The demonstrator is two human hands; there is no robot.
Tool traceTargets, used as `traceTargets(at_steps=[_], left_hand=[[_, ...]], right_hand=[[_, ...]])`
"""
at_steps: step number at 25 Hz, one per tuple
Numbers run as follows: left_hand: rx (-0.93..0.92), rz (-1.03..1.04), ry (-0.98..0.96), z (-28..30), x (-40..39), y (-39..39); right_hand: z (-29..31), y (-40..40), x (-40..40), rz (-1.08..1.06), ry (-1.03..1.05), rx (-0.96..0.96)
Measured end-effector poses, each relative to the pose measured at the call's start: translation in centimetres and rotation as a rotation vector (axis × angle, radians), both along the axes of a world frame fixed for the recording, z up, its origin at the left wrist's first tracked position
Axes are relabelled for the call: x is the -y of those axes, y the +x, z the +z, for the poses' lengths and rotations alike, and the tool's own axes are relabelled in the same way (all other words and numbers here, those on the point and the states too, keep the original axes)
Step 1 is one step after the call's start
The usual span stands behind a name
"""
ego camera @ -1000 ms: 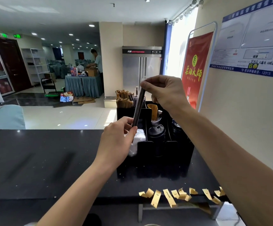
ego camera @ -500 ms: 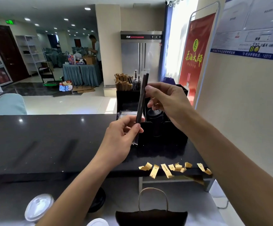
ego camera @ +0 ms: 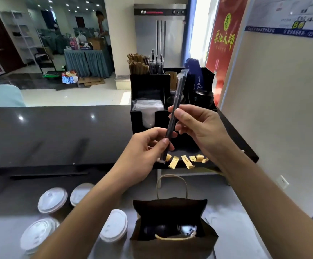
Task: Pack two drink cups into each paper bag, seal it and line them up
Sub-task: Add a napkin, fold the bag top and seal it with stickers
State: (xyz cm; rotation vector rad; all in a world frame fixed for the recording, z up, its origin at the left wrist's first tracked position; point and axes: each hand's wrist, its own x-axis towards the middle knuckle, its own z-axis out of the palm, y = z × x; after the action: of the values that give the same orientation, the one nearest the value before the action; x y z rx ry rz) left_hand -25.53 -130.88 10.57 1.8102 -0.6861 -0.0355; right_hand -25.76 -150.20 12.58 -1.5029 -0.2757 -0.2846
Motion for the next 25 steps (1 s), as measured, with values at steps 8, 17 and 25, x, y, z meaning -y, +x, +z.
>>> traceTargets(at_steps=[8,17,25], left_hand=[[0.014,-0.023,0.108,-3.6,-0.3,-3.8],[0.078,0.092,0.388,-7.1,-3.2,-5.7],[0.217,0.242,0.687,-10.3,-4.7,-6.8]], right_hand=[[-3.5,-4.3,0.3,-0.097,-0.098,-0.012],[-8.9,-8.3,0.8,-0.189,-0.191,0.052],[-12.0,-9.8,1.7,-0.094,-0.415,0.025]])
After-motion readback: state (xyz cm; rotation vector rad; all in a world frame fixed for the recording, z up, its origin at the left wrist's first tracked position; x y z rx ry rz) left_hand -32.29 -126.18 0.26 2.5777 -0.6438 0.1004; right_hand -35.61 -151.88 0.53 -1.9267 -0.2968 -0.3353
